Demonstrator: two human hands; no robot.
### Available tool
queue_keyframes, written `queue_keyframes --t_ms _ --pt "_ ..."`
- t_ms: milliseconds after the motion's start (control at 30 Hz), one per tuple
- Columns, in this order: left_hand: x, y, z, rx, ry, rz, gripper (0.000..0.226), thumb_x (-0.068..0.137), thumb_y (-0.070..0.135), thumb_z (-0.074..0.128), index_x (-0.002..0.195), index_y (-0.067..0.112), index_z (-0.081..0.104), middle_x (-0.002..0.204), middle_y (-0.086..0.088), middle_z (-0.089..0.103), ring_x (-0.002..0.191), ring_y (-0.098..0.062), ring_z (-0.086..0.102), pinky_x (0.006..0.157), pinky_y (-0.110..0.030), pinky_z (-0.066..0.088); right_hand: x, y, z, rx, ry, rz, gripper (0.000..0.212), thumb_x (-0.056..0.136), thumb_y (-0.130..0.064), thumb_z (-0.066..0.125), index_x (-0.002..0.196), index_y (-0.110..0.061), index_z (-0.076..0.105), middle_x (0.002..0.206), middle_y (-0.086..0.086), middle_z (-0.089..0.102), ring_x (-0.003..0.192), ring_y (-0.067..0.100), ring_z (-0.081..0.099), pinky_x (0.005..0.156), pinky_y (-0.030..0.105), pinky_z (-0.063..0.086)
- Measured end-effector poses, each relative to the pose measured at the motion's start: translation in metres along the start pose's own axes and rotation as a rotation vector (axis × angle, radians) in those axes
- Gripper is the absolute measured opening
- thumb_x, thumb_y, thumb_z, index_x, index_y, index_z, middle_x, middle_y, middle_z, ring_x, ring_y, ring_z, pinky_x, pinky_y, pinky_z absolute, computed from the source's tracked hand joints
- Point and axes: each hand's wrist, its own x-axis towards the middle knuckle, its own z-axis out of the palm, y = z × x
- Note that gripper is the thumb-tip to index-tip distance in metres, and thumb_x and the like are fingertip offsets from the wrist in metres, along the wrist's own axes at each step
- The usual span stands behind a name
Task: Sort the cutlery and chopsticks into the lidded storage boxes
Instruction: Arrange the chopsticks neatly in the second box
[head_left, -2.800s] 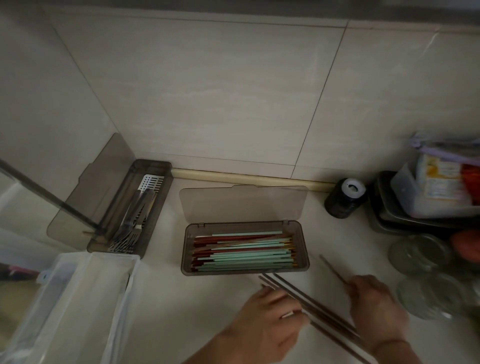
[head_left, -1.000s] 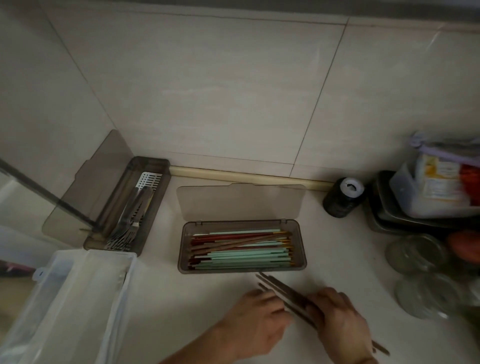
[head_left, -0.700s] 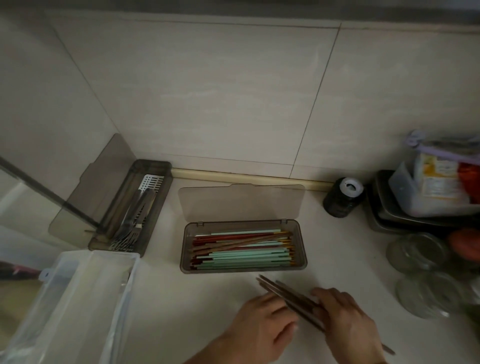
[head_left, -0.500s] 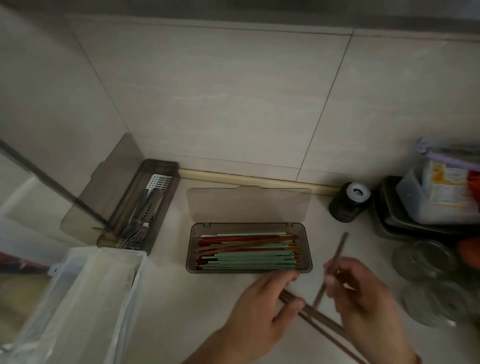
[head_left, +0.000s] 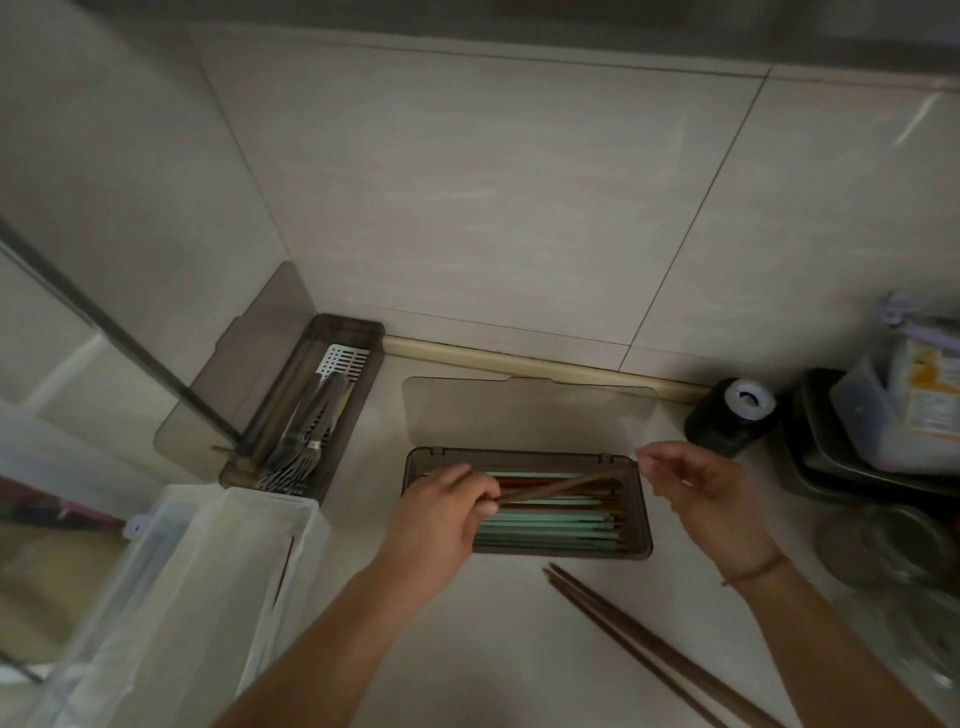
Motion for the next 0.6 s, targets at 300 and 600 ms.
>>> queue_keyframes --t_ms 300,600 --pt "0.01 -0.016 0.012 0.047 -0.096 -0.131 0.011 0.093 0.029 0.059 0.096 0.024 0.068 0.093 0.008 0.058 0.088 -0.012 0.054 0.074 -0.032 0.048 0.023 0.028 0.002 -0.66 -0.201 -0.262 0.015 0.08 -0.012 0.072 0.088 -0.025 0.072 0.08 -0.008 0.059 0.066 0.005 0.051 0.06 0.02 0.042" --pt "0.016 -0.017 0.018 0.098 -0.164 -0.206 0.006 0.085 0.03 0.069 0.087 0.025 0.067 0.086 0.011 0.051 0.085 -0.013 0.056 0.072 -0.027 0.047 0.02 0.027 0.022 -0.837 -0.128 -0.191 0.011 0.086 -0.024 0.065 0.092 -0.027 0.074 0.083 -0.002 0.054 0.07 0.018 0.057 0.055 0.025 0.041"
